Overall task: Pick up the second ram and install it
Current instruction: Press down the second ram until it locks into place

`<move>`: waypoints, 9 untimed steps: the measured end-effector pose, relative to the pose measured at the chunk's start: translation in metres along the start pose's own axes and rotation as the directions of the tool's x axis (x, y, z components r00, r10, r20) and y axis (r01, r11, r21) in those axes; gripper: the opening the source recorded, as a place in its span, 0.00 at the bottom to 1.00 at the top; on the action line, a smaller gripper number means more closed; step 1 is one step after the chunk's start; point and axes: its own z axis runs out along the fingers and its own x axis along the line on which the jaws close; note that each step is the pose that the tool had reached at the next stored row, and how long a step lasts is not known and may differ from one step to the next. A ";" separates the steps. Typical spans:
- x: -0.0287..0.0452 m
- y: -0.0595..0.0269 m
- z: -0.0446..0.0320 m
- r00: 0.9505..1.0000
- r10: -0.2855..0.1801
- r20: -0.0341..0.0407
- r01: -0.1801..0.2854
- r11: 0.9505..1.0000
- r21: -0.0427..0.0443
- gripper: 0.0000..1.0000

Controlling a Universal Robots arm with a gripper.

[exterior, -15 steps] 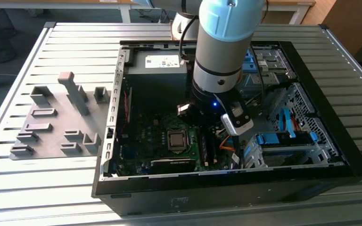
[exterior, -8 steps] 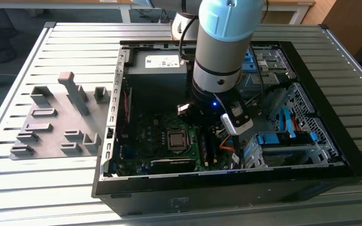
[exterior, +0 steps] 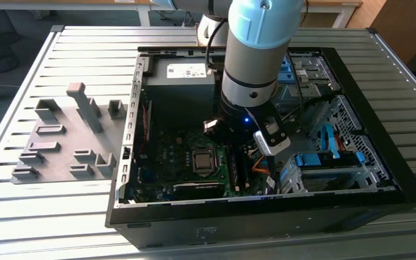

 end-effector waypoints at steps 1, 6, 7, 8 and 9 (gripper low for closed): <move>0.0000 0.0000 0.0000 1.000 0.000 0.000 0.000 1.000 0.000 0.14; -0.0002 0.0000 0.0001 1.000 -0.003 0.000 0.003 1.000 0.000 0.14; -0.0004 0.0000 0.0001 1.000 -0.003 0.000 0.003 1.000 0.000 0.14; -0.0005 0.0000 0.0001 1.000 -0.004 0.000 0.004 1.000 0.000 0.14; -0.0008 0.0000 0.0001 1.000 -0.005 -0.001 0.005 1.000 0.000 0.14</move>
